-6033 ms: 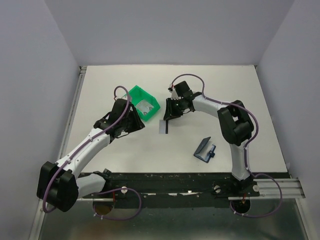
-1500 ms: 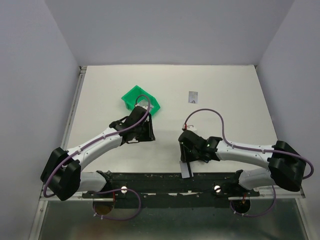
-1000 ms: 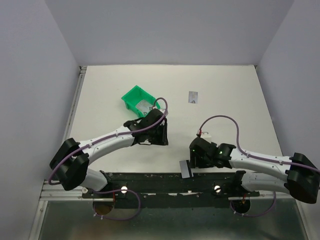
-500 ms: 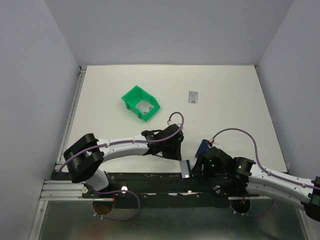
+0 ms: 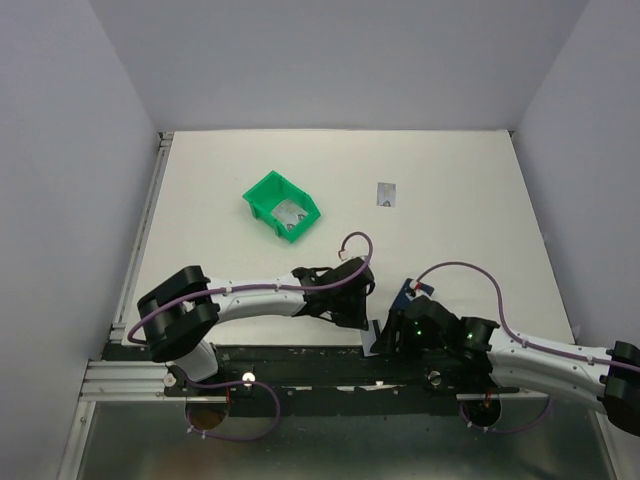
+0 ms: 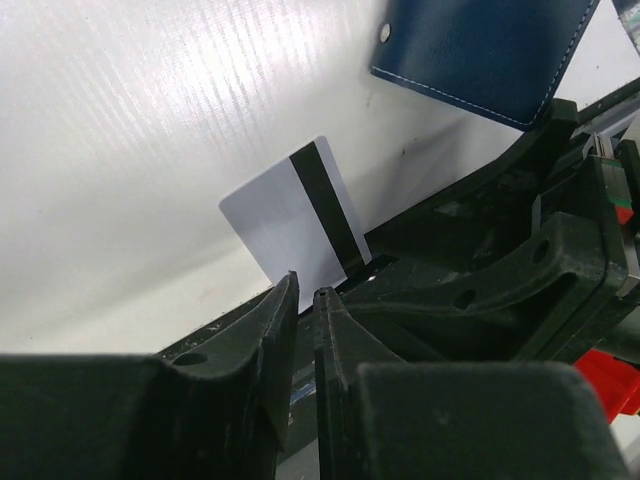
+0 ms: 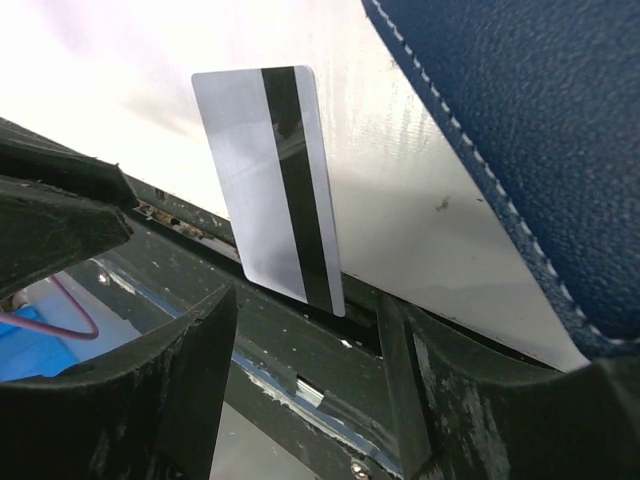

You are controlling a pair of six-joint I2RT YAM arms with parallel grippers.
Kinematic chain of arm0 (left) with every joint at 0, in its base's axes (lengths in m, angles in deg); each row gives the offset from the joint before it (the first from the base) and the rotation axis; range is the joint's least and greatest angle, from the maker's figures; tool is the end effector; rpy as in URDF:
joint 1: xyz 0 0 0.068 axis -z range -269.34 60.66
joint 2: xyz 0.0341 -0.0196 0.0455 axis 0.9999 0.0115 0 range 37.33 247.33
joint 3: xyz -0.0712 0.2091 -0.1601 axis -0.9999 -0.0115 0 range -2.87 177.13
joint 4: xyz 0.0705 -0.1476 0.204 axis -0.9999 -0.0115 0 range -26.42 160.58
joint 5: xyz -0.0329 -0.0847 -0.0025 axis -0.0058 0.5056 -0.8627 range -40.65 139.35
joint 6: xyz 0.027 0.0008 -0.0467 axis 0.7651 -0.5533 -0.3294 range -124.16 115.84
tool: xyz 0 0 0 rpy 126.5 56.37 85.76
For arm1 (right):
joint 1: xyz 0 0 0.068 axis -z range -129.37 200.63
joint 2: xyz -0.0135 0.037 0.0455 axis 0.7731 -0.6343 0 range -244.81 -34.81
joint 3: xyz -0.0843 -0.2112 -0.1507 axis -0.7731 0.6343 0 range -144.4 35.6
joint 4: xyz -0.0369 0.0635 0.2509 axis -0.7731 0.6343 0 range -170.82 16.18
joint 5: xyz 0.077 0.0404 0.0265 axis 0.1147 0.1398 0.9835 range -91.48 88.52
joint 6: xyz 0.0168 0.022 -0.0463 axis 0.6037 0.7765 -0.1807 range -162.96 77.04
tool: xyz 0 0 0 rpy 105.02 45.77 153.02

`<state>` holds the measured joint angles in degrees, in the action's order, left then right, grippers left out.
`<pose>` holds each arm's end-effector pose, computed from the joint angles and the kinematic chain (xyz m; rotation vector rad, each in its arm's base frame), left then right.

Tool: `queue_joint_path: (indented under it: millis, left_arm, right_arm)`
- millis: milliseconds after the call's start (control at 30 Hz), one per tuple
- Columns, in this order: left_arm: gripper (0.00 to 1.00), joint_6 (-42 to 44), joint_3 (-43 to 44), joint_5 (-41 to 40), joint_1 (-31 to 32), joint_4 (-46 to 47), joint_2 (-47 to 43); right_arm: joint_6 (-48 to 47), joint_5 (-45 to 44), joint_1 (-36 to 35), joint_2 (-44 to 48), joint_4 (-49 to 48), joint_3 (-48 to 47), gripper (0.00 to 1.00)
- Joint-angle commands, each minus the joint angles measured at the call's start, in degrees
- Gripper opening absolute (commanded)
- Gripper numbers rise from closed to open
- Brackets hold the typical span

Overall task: Put the credit cards into the card holder
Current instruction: Move the credit card to the corner of the board.

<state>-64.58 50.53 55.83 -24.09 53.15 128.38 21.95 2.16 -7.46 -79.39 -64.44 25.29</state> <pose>0.1295 -0.2905 0.1856 0.1699 2.8291 -0.8665 0.0708 0.1181 0.1257 0.1313 2.7250 0.8984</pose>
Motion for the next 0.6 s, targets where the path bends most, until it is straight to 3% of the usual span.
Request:
queue_joint_path:
  millis: [0, 267, 567]
  left_arm:
    - [0.24, -1.7, -1.4, -0.2, 0.3, -1.0, 1.1]
    - [0.23, -5.1, -4.5, -2.3, 0.3, -1.8, 0.9]
    - [0.23, -3.4, 1.9, -3.5, 0.4, -7.3, 6.0]
  right_arm:
    - [0.7, -0.8, -0.4, 0.4, -2.3, 3.5, 0.66]
    - [1.8, -2.8, -0.4, 4.7, -1.9, 5.6, 0.64]
    - [1.2, -5.7, -0.3, 6.0, -2.1, 5.7, 0.64]
